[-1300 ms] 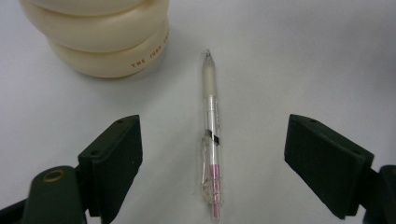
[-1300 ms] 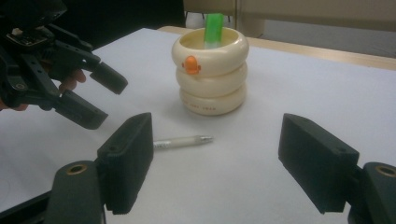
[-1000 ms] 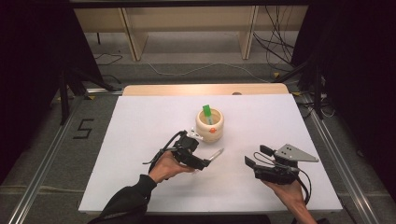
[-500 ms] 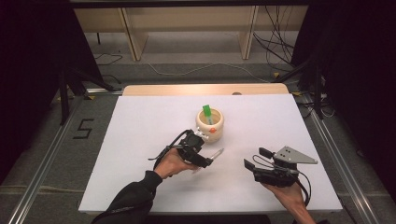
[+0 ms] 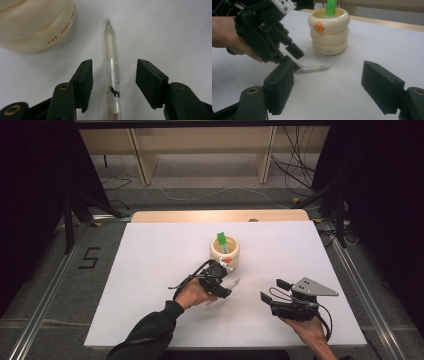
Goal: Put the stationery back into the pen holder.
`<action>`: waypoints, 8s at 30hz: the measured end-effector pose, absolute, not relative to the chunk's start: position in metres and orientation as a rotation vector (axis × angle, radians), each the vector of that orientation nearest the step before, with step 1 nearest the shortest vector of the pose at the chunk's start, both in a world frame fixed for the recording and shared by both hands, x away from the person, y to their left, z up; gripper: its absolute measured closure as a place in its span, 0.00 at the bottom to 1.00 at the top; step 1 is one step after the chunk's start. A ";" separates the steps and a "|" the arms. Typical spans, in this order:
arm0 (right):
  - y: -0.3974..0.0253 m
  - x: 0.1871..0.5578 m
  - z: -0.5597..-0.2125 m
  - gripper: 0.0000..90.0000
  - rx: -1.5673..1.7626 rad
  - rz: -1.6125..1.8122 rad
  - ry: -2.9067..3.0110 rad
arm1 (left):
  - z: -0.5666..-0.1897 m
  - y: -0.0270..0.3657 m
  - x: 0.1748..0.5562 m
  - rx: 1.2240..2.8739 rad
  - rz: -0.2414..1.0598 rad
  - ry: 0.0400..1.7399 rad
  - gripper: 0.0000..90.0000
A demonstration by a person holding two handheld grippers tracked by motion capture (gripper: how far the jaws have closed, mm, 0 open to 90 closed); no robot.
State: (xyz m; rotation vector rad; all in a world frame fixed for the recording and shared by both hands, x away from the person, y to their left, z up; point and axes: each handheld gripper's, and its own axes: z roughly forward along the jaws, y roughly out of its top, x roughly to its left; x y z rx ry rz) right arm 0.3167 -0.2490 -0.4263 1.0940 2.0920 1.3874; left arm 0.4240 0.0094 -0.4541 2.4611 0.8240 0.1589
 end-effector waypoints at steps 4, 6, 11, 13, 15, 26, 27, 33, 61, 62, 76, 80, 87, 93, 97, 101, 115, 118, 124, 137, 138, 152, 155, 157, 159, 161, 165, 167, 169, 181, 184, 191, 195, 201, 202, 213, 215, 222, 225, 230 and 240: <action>-0.249 0.317 -0.427 0.30 1.094 1.386 2.093 | -0.457 0.007 0.425 2.456 0.158 0.836 0.61; -0.249 0.317 -0.427 0.30 1.094 1.385 2.095 | -0.458 0.007 0.427 2.466 0.147 0.825 0.64; -0.249 0.317 -0.427 0.30 1.094 1.384 2.097 | -0.460 0.005 0.428 2.485 0.135 0.825 0.68; -0.249 0.317 -0.427 0.30 1.095 1.384 2.098 | -0.461 0.005 0.428 2.488 0.134 0.827 0.69; -0.249 0.317 -0.427 0.30 1.095 1.384 2.099 | -0.462 0.004 0.428 2.487 0.134 0.828 0.70; -0.249 0.317 -0.427 0.30 1.095 1.385 2.099 | -0.465 0.003 0.428 2.512 0.111 0.836 0.76; -0.248 0.317 -0.427 0.30 1.096 1.385 2.099 | -0.465 0.003 0.428 2.516 0.108 0.838 0.76; -0.248 0.317 -0.427 0.30 1.097 1.385 2.100 | -0.466 0.002 0.429 2.536 0.108 0.847 0.79; -0.249 0.318 -0.427 0.30 1.101 1.382 2.101 | -0.459 -0.005 0.430 2.599 0.123 0.811 0.88; -0.249 0.318 -0.427 0.30 1.101 1.382 2.101 | -0.458 -0.004 0.430 2.611 0.124 0.800 0.88; -0.249 0.318 -0.427 0.30 1.100 1.378 2.100 | -0.438 0.011 0.426 2.465 0.134 0.808 0.88; -0.249 0.318 -0.427 0.30 1.099 1.378 2.098 | -0.428 0.022 0.425 2.365 0.125 0.818 0.88; -0.249 0.318 -0.427 0.30 1.098 1.385 2.092 | -0.416 0.033 0.424 2.225 0.147 0.842 0.88; -0.249 0.318 -0.427 0.30 1.099 1.387 2.091 | -0.402 0.042 0.424 2.076 0.184 0.864 0.88; -0.249 0.318 -0.427 0.30 1.099 1.387 2.090 | -0.396 0.045 0.425 1.986 0.226 0.879 0.88; -0.249 0.318 -0.427 0.30 1.097 1.388 2.090 | -0.388 0.048 0.428 1.887 0.283 0.896 0.88; -0.249 0.319 -0.428 0.30 1.090 1.391 2.094 | -0.371 0.045 0.447 1.757 0.356 0.906 0.88; -0.249 0.319 -0.428 0.30 1.090 1.387 2.096 | -0.367 0.042 0.453 1.734 0.374 0.909 0.88; -0.250 0.319 -0.427 0.30 1.092 1.392 2.093 | -0.363 0.037 0.463 1.715 0.381 0.912 0.88; -0.250 0.318 -0.427 0.30 1.095 1.397 2.093 | -0.367 0.030 0.483 1.703 0.395 0.938 0.88; -0.250 0.318 -0.427 0.30 1.095 1.397 2.093 | -0.368 0.029 0.484 1.697 0.397 0.945 0.88; -0.250 0.318 -0.427 0.30 1.094 1.401 2.093 | -0.383 0.025 0.498 1.690 0.414 0.982 0.88; -0.250 0.318 -0.427 0.30 1.090 1.403 2.093 | -0.384 0.023 0.499 1.691 0.415 0.980 0.88; -0.250 0.318 -0.427 0.30 1.090 1.404 2.093 | -0.385 0.021 0.499 1.688 0.421 0.981 0.88; -0.250 0.318 -0.427 0.30 1.089 1.403 2.093 | -0.386 0.019 0.500 1.691 0.417 0.982 0.88; -0.250 0.318 -0.427 0.30 1.084 1.407 2.092 | -0.388 0.019 0.501 1.693 0.425 0.977 0.88; -0.250 0.318 -0.427 0.30 1.084 1.405 2.092 | -0.390 0.018 0.502 1.693 0.433 0.974 0.88; -0.250 0.318 -0.427 0.30 1.089 1.404 2.094 | -0.392 0.018 0.502 1.680 0.433 0.984 0.88; -0.250 0.318 -0.427 0.30 1.088 1.406 2.093 | -0.394 0.018 0.503 1.683 0.435 0.982 0.88; -0.250 0.318 -0.427 0.30 1.087 1.408 2.097 | -0.403 0.017 0.502 1.680 0.434 0.986 0.88; -0.250 0.318 -0.427 0.30 1.087 1.405 2.099 | -0.404 0.017 0.502 1.681 0.434 0.984 0.88; -0.250 0.318 -0.427 0.30 1.086 1.406 2.100 | -0.409 0.016 0.502 1.684 0.434 0.992 0.87; -0.251 0.319 -0.427 0.30 1.088 1.406 2.101 | -0.407 0.018 0.501 1.687 0.418 1.006 0.68; -0.250 0.319 -0.428 0.30 1.083 1.403 2.101 | -0.396 0.021 0.496 1.701 0.407 0.995 0.51; -0.250 0.319 -0.428 0.30 1.083 1.403 2.100 | -0.394 0.022 0.495 1.716 0.404 0.990 0.47; -0.250 0.318 -0.428 0.30 1.086 1.401 2.100 | -0.383 0.039 0.484 1.778 0.338 0.989 0.38; -0.249 0.318 -0.427 0.30 1.090 1.402 2.101 | -0.383 0.043 0.482 1.778 0.336 0.993 0.37; -0.249 0.318 -0.427 0.30 1.094 1.405 2.098 | -0.383 0.058 0.477 1.780 0.314 1.002 0.36; -0.249 0.318 -0.427 0.30 1.095 1.405 2.099 | -0.384 0.063 0.475 1.788 0.301 0.996 0.35; -0.248 0.318 -0.427 0.30 1.093 1.404 2.099 | -0.385 0.068 0.469 1.786 0.291 0.982 0.34; -0.248 0.318 -0.427 0.30 1.096 1.401 2.101 | -0.382 0.077 0.458 1.780 0.266 0.948 0.28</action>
